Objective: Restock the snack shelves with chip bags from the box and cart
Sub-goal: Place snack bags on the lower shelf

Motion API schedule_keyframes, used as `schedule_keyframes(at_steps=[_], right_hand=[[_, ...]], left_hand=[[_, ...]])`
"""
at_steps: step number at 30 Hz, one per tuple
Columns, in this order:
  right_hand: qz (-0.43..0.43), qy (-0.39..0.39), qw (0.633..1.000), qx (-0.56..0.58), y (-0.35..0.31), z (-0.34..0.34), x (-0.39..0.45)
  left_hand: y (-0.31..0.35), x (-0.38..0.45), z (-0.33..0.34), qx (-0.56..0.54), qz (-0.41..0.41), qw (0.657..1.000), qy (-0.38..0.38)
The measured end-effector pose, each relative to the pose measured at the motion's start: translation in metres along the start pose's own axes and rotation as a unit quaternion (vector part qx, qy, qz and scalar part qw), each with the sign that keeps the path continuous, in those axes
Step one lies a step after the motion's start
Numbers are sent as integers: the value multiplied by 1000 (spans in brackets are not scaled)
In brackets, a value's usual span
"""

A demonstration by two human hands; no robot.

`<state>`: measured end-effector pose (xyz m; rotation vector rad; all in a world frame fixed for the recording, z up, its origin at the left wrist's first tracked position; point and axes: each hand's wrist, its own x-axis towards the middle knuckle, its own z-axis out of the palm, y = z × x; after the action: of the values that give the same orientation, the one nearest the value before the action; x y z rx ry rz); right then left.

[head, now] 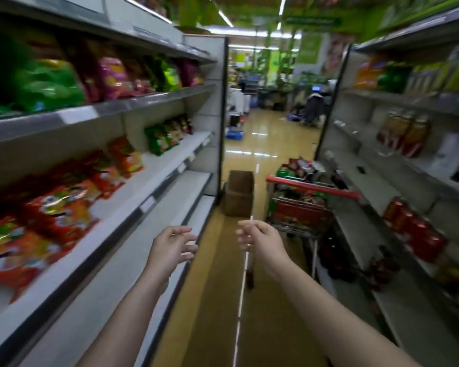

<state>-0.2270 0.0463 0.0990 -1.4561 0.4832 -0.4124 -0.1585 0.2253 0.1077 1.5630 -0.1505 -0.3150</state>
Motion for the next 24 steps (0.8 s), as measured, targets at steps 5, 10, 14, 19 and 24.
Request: schedule_keyframes(at_steps=[5, 10, 14, 19, 24], right_hand=[[9, 103, 994, 19, -6, -86, 50], [30, 157, 987, 23, 6, -130, 108], [33, 193, 980, 38, 6, -160, 185], [28, 231, 971, 55, -14, -194, 298], [24, 255, 964, 78, -25, -224, 370]], left_hand=[[7, 56, 94, -5, 12, 998, -69], [9, 134, 164, 20, 0, 992, -126], [10, 216, 213, 18, -6, 986, -163], [36, 327, 278, -5, -24, 983, -180], [55, 406, 348, -17, -42, 975, -216]])
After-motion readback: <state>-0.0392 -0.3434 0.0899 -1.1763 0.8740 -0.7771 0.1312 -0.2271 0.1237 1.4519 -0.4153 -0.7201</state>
